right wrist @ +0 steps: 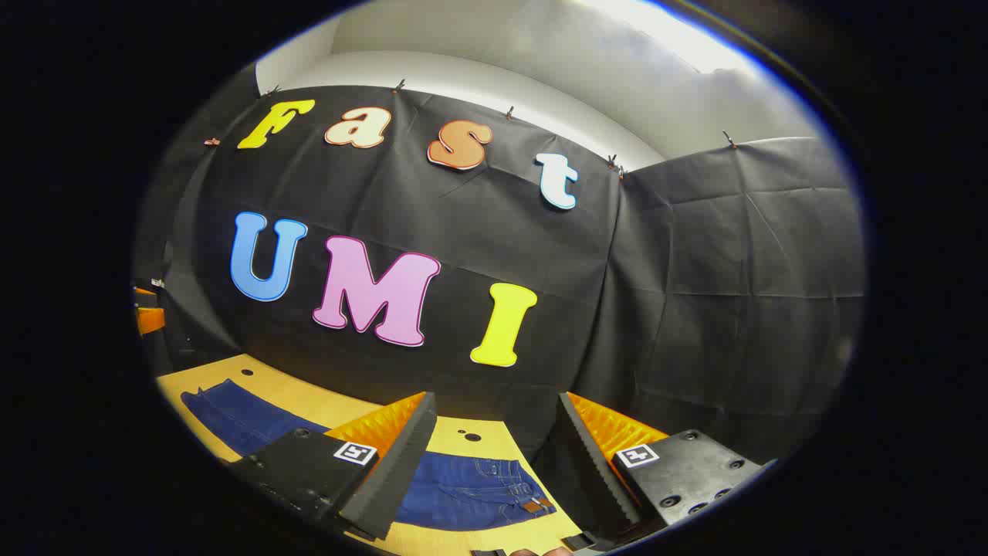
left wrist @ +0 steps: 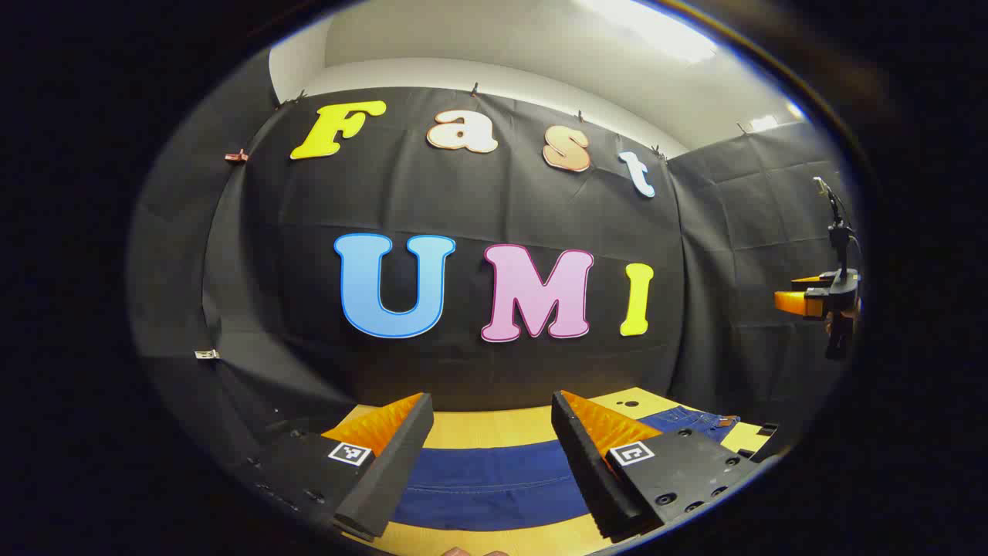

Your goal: Grasp the waist and the cuffs of the jeans and fold them to make the two legs overlap; first hold the waist and fold one-third of the jeans toward the cuffs, then hold the cuffs and fold the remaining one-third in the same direction to finish folding.

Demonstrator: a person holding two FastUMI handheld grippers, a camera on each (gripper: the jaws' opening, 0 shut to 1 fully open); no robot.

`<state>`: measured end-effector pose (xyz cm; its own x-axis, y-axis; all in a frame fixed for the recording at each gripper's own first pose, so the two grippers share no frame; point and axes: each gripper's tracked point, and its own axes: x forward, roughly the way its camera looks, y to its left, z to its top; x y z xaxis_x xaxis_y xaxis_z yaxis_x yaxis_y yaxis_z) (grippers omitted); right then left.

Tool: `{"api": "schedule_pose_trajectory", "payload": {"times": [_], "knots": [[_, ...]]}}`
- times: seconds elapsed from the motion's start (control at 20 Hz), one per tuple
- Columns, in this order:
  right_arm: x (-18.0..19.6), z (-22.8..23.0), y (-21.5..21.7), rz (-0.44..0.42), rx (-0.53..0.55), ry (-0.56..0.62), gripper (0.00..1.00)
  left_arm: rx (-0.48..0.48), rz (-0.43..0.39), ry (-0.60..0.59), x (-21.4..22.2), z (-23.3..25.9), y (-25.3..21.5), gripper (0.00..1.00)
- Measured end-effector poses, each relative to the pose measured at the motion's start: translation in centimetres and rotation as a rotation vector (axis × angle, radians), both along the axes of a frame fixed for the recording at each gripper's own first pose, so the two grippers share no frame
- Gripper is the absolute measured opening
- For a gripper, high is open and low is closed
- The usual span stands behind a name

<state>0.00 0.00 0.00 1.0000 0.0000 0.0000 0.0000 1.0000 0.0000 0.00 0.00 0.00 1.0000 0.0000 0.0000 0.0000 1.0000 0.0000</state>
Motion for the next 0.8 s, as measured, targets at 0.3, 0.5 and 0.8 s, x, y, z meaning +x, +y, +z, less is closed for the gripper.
{"api": "schedule_pose_trajectory", "payload": {"times": [0.3,0.5,0.8], "knots": [[0.0,-0.3,0.0,0.003,0.011,0.001,0.96,0.005,0.015,0.004,-0.4,0.0,0.6,0.96],[-0.1,-0.7,-0.1,0.003,0.008,0.003,0.96,0.026,0.018,0.012,-0.5,-0.3,0.6,0.96],[-0.2,-1.8,-0.6,-0.002,-0.017,0.022,0.96,0.033,0.002,0.054,-0.9,-2.1,0.9,0.96]]}}
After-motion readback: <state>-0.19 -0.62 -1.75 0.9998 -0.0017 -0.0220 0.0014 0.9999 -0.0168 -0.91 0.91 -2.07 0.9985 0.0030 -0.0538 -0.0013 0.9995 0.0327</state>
